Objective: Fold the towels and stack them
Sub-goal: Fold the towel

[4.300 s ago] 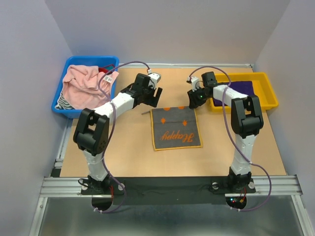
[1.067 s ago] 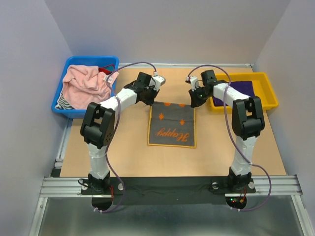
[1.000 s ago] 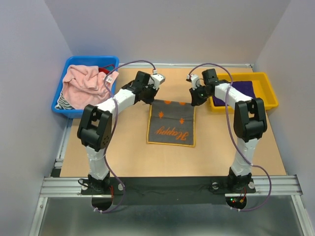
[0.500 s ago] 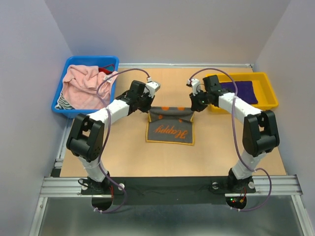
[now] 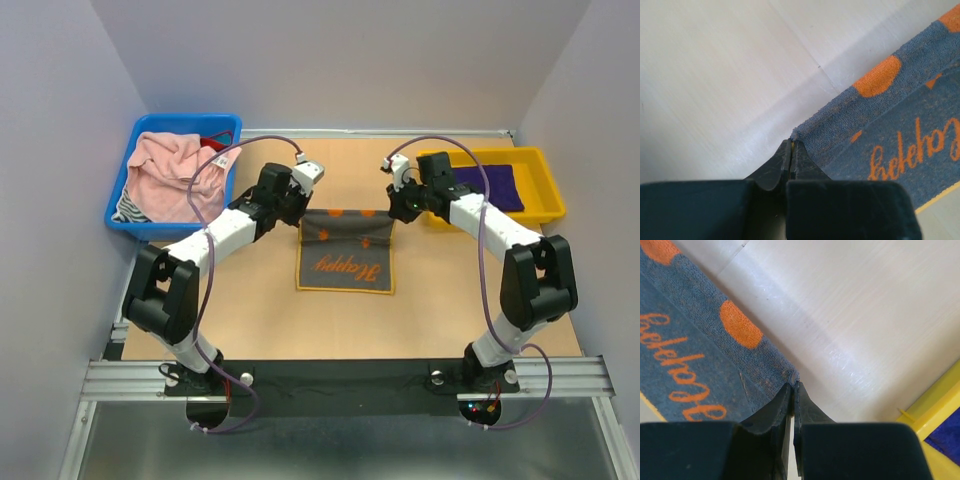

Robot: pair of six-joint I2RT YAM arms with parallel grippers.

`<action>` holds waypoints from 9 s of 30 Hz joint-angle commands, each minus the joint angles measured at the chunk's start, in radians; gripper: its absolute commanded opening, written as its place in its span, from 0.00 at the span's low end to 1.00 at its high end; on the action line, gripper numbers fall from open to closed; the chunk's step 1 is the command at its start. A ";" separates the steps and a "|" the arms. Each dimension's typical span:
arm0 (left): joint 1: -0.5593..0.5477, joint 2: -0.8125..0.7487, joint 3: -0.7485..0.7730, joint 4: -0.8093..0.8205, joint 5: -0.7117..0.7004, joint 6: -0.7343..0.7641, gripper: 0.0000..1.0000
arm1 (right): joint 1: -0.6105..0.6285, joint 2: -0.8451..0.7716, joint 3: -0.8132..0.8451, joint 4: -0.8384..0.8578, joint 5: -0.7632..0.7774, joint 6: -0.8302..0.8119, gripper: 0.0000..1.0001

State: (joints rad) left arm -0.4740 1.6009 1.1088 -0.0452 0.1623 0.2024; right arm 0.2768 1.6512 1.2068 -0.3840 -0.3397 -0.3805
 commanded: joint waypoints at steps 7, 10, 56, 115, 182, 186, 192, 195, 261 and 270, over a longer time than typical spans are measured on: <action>0.000 -0.032 -0.070 0.232 -0.136 0.156 0.00 | 0.035 0.013 -0.059 0.236 0.172 -0.185 0.04; -0.011 -0.051 -0.127 0.292 -0.196 0.176 0.00 | 0.058 0.012 -0.098 0.307 0.238 -0.210 0.04; -0.167 -0.274 -0.316 -0.027 -0.262 -0.342 0.00 | 0.216 -0.358 -0.532 0.392 0.169 -0.106 0.00; -0.184 -0.537 -0.383 -0.062 -0.106 -0.804 0.54 | 0.216 -0.481 -0.388 0.232 -0.068 0.463 0.43; -0.314 -0.231 -0.641 0.314 -0.181 -1.055 0.33 | 0.243 -0.293 -1.102 1.278 -0.001 1.143 0.47; -0.313 -0.309 -0.670 0.283 -0.204 -1.081 0.33 | 0.242 -0.375 -1.092 1.251 -0.011 1.144 0.47; -0.313 -0.456 -0.587 0.219 -0.239 -1.032 0.39 | 0.243 -0.406 -0.971 1.218 -0.029 1.158 0.51; -0.314 -0.516 -0.566 0.241 -0.338 -1.064 0.39 | 0.243 -0.363 -0.876 1.218 0.004 1.163 0.55; -0.589 0.011 0.000 -0.101 -0.624 -0.764 0.67 | 0.128 -0.562 -0.607 0.269 0.438 0.712 0.91; -0.661 0.208 0.176 -0.091 -0.630 -0.670 0.54 | 0.128 -0.516 -0.633 0.257 0.450 0.729 0.86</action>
State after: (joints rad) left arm -1.1202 1.7699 1.1915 -0.1318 -0.4156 -0.5411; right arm 0.4068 1.1393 0.5510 -0.1165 0.0998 0.3580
